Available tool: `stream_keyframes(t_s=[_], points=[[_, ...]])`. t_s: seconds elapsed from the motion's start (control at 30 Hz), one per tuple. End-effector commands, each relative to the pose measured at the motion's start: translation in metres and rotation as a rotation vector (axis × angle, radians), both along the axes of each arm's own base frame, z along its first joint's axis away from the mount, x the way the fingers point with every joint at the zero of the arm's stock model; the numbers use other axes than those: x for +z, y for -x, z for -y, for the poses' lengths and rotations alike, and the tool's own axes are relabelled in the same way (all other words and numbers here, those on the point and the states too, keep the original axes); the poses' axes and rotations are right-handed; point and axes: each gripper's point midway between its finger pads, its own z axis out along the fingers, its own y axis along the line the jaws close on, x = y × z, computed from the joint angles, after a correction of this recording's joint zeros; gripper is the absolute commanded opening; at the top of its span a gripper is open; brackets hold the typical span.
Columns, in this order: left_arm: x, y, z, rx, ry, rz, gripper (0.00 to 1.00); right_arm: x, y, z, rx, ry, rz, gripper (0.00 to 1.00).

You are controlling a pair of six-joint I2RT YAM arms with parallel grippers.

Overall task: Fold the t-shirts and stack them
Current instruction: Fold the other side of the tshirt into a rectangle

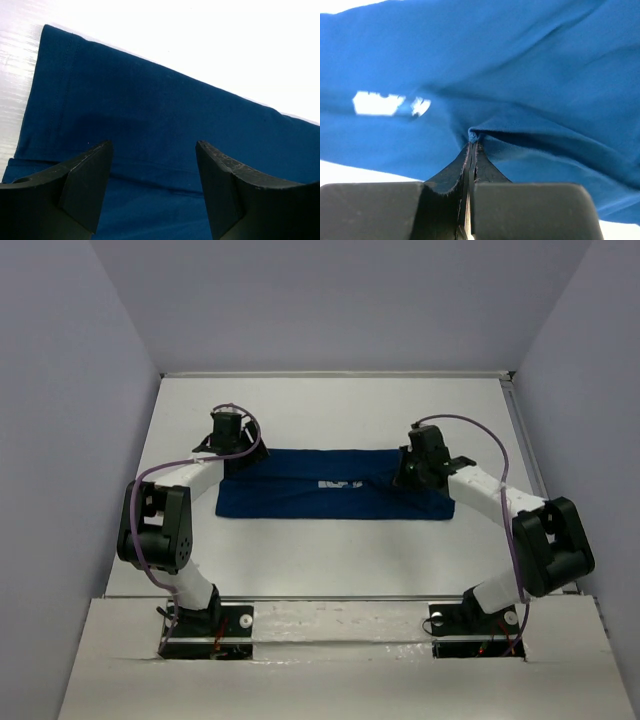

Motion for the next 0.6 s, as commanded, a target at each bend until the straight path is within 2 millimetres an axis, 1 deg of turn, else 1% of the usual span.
stream_keyframes(t_s=[0.0,0.07,0.13,0.17,0.2,0.27,0.3,0.37,0.43,0.47,0.5,0.53,0.57], points=[[0.026,-0.007,0.003,-0.012,0.009,0.071,0.67,0.004,0.04,-0.026,0.036,-0.032,-0.043,0.04],[0.026,-0.008,0.004,-0.013,0.015,0.073,0.67,-0.001,0.056,-0.034,0.048,-0.047,-0.078,0.09],[0.029,-0.01,0.006,-0.016,0.022,0.079,0.67,0.0,0.069,-0.046,0.072,-0.073,-0.1,0.18],[0.03,-0.011,0.006,-0.016,0.025,0.081,0.67,0.001,0.071,-0.046,0.072,-0.081,-0.107,0.23],[0.031,-0.012,0.007,-0.018,0.025,0.081,0.67,0.002,0.077,-0.05,0.093,-0.087,-0.117,0.35],[0.034,-0.013,0.007,-0.021,0.022,0.086,0.67,0.006,0.079,-0.048,0.101,-0.076,-0.116,0.46],[0.034,-0.013,0.006,-0.024,0.017,0.087,0.67,0.012,0.078,-0.045,0.111,-0.05,-0.106,0.51],[0.035,-0.012,0.005,-0.025,0.009,0.088,0.67,0.025,0.074,-0.04,0.12,-0.021,-0.07,0.53],[0.035,-0.011,0.003,-0.024,-0.002,0.088,0.67,0.044,0.065,-0.034,0.112,0.022,-0.026,0.51],[0.034,-0.01,0.003,-0.024,-0.004,0.087,0.67,0.053,0.055,-0.023,0.096,0.031,0.004,0.45],[0.035,-0.011,0.003,-0.026,-0.004,0.088,0.67,0.064,0.046,-0.018,0.081,0.023,0.033,0.41],[0.035,-0.011,0.003,-0.029,-0.006,0.087,0.67,0.07,0.038,-0.011,0.063,0.014,0.054,0.34],[0.033,-0.011,0.003,-0.03,-0.008,0.083,0.67,0.075,0.022,0.011,0.015,-0.006,0.069,0.28]])
